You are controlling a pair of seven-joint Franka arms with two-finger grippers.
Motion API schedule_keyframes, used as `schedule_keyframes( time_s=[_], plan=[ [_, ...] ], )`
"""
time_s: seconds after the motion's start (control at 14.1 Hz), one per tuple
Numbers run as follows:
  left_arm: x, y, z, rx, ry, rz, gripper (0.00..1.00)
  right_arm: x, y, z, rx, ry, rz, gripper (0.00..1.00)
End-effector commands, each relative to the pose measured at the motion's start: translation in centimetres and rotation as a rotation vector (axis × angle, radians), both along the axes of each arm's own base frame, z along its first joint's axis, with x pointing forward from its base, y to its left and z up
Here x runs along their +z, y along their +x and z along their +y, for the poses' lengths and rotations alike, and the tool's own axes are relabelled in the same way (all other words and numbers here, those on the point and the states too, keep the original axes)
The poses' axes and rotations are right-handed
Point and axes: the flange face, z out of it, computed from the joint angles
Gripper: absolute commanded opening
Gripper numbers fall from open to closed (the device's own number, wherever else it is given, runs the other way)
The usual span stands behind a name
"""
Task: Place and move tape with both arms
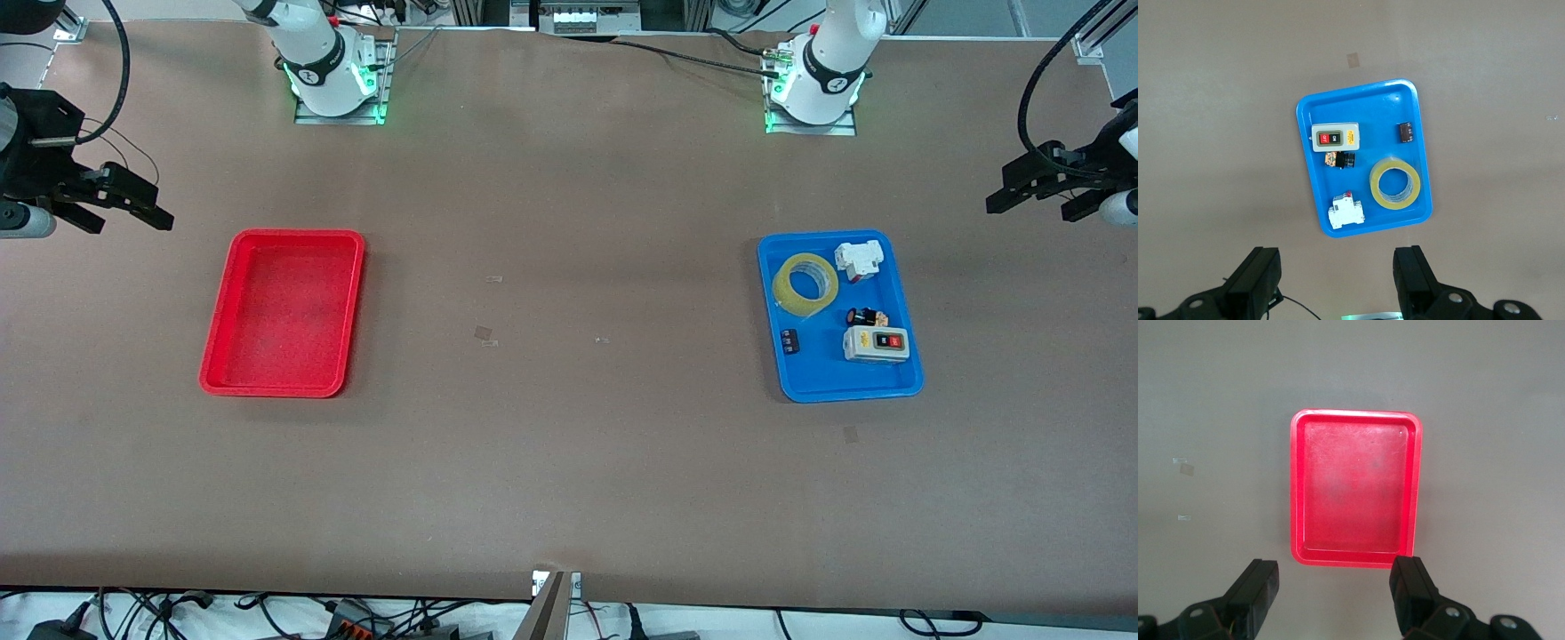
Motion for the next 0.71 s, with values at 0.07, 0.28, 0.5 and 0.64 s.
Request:
schedule_keyframes(
  time_s=[0.07, 0.28, 0.5, 0.64],
  plan=[
    [0.07, -0.14, -0.19, 0.0, 0.019, 0.006, 1.0, 0.68, -1.07, -0.05, 0.022, -0.011, 0.008, 1.0],
    [-0.14, -0.15, -0.2, 0.0, 0.017, 0.011, 1.0, 0.76, -1.05, -0.12, 0.019, -0.01, 0.005, 1.0],
    [-0.39, -0.05, -0.2, 0.0, 0.017, 0.011, 1.0, 0.71, -0.8, -0.12, 0.019, -0.01, 0.0, 1.0],
    [-0.68, 0.06, -0.2, 0.0, 0.017, 0.014, 1.0, 0.44, -0.69, 0.02, 0.022, -0.011, 0.006, 1.0]
  ],
)
